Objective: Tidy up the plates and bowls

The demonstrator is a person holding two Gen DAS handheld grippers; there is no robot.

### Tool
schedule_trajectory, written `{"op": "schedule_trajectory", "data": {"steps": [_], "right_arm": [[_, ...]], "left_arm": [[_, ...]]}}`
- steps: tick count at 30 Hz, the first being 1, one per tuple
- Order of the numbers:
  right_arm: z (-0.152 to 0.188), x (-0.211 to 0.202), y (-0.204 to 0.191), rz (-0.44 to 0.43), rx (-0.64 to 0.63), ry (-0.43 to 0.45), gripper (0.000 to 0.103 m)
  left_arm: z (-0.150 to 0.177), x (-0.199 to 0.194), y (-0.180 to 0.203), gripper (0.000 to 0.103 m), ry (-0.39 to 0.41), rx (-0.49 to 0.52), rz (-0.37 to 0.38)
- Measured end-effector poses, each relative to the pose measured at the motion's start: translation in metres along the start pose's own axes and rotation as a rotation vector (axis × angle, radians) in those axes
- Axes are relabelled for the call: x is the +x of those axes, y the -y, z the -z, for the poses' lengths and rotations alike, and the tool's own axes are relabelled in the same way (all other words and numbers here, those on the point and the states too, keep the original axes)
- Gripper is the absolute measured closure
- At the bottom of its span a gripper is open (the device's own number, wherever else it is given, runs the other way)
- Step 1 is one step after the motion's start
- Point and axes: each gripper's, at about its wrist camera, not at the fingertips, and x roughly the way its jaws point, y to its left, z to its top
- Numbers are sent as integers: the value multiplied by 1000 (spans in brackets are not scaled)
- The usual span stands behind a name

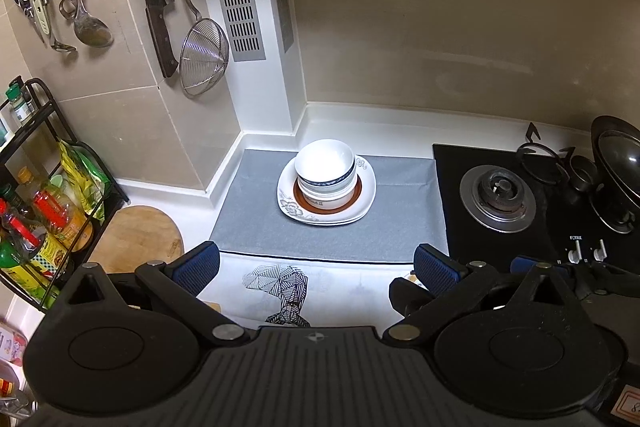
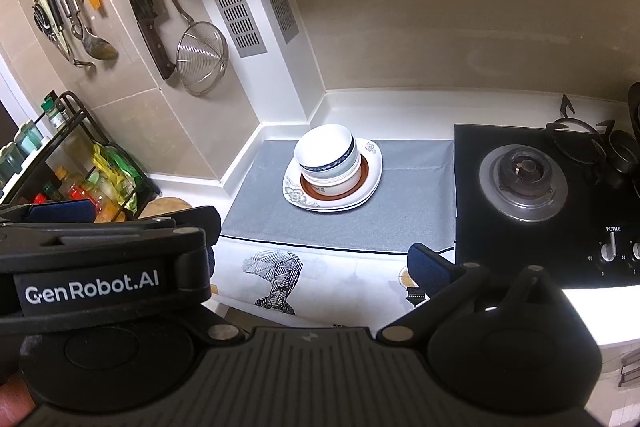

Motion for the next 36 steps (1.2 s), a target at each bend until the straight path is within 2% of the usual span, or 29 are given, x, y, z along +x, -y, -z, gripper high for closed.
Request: {"op": "schedule_trajectory", "data": {"steps": [36], "right_arm": [[5,-4,-9,-25,-45,-2,1]], "left_arm": [[7,-8,-5,0,-7,-15,-10]]}}
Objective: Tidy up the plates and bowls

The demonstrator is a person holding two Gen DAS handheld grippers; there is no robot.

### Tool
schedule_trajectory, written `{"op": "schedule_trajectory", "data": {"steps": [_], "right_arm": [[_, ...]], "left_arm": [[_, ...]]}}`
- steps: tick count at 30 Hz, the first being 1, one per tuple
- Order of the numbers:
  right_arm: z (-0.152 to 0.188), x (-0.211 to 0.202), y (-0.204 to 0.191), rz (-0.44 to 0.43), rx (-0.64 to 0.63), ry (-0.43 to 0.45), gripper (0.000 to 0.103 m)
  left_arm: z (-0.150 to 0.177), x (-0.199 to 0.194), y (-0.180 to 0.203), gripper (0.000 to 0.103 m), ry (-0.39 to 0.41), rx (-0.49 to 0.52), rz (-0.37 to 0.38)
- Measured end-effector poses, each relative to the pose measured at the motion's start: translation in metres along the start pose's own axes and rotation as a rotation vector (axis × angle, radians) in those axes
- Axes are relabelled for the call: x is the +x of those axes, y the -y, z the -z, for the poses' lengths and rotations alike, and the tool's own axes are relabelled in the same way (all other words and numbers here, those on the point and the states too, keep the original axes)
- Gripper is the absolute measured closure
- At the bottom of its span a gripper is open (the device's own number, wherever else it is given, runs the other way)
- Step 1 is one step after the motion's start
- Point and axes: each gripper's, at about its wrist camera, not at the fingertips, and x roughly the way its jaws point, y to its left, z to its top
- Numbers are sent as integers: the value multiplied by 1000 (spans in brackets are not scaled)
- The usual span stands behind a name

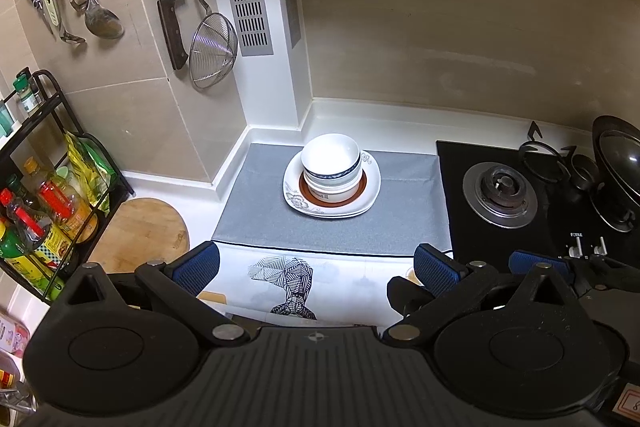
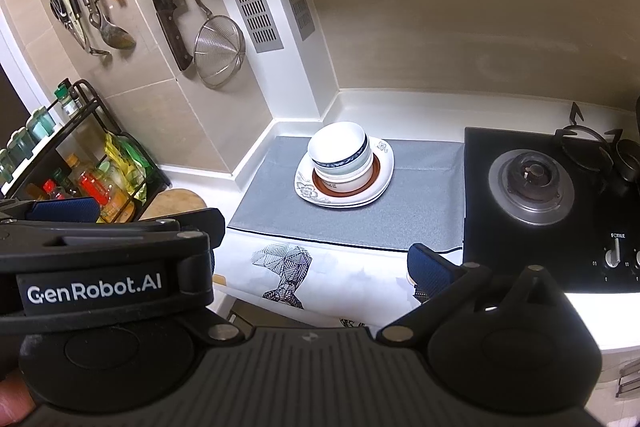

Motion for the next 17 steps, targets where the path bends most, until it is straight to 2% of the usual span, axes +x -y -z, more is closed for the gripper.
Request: {"op": "schedule_trajectory", "data": {"steps": [12,17], "right_arm": [[0,7,-3,-1,-4,-8,1],[-2,22,-13,-1,-23,-25,1]], "left_arm": [[0,8,-4,0,-10,2,-3],[0,19,-18,0,-21,-21,-17]]}}
